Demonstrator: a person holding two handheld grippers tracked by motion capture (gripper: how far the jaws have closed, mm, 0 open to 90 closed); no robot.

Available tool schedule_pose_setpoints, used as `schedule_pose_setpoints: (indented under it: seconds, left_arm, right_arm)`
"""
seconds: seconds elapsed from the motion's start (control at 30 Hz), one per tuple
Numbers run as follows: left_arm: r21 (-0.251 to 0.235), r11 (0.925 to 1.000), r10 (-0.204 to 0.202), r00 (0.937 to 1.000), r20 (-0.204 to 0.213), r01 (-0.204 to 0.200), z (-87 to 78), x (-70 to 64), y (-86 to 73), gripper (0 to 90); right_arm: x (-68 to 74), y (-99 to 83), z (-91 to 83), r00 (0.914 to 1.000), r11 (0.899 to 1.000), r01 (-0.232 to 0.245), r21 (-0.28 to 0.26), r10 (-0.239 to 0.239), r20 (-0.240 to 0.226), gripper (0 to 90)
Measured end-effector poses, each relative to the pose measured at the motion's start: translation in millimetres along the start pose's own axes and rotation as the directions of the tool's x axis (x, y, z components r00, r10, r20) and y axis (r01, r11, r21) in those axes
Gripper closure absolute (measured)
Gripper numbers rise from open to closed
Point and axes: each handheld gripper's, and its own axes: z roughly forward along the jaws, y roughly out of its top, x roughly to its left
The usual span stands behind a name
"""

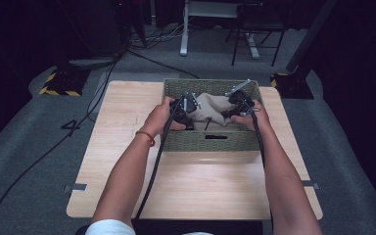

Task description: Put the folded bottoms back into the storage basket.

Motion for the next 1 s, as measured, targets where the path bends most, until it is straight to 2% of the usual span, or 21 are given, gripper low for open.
schedule_pose_setpoints:
  seconds: [0.1,0.17,0.27,0.33,0.4,0.53,0.6,0.73,0.83,0.93,1.0]
  left_arm:
    - [0.015,0.9995,-0.029,0.9995,-0.010,0.029,-1.7,3.7,-5.9,37.3]
    - [0.001,0.9986,-0.052,0.9986,-0.009,0.052,-3.9,7.6,-11.2,29.5]
    - [-0.002,0.9969,-0.079,0.9969,0.002,0.079,-3.3,10.5,-16.8,23.7]
    - [-0.024,0.9955,-0.092,0.9958,0.001,0.092,-4.1,11.2,-20.1,23.0]
    - [-0.053,0.9928,-0.106,0.9942,0.018,0.107,-6.8,13.3,-24.1,22.2]
    - [-0.130,0.9792,-0.149,0.9871,0.058,0.156,-12.5,17.5,-32.1,21.1]
    - [-0.154,0.9724,-0.166,0.9835,0.072,0.175,-13.9,18.4,-34.2,20.4]
    - [-0.180,0.9643,-0.179,0.9790,0.098,0.194,-16.6,19.1,-35.3,19.7]
    - [-0.199,0.9604,-0.176,0.9786,0.107,0.195,-17.7,17.4,-34.7,18.7]
    - [-0.222,0.9533,-0.181,0.9759,0.123,0.204,-18.3,16.4,-34.8,17.9]
    - [-0.232,0.9501,-0.186,0.9759,0.115,0.208,-19.1,15.3,-35.3,17.9]
  right_arm:
    - [0.2,0.0,1.5,0.9999,0.999,0.009,0.033,-0.008,-0.012,69.3]
    - [0.2,0.1,2.4,0.9999,0.999,0.010,0.042,-0.010,-0.005,66.9]
    - [-0.9,0.1,2.0,1.0000,0.999,-0.004,0.045,0.004,-0.002,58.5]
    - [-2.4,0.1,2.8,0.9996,0.998,-0.022,0.057,0.021,0.020,49.6]
    - [-3.1,0.3,3.2,0.9987,0.997,-0.037,0.064,0.035,0.038,43.3]
    - [-5.4,-0.9,1.1,0.9949,0.995,-0.063,0.073,0.057,0.084,30.6]
    - [-7.3,-2.4,-1.8,0.9915,0.995,-0.073,0.074,0.064,0.114,28.0]
    - [-11.7,-6.1,-10.7,0.9897,0.995,-0.096,0.034,0.091,0.111,26.7]
    - [-11.9,-7.9,-15.3,0.9888,0.995,-0.100,0.008,0.099,0.112,26.2]
    - [-10.4,-10.0,-18.7,0.9899,0.996,-0.091,-0.011,0.092,0.108,25.4]
    - [-8.6,-11.7,-21.0,0.9911,0.997,-0.076,-0.027,0.079,0.108,24.3]
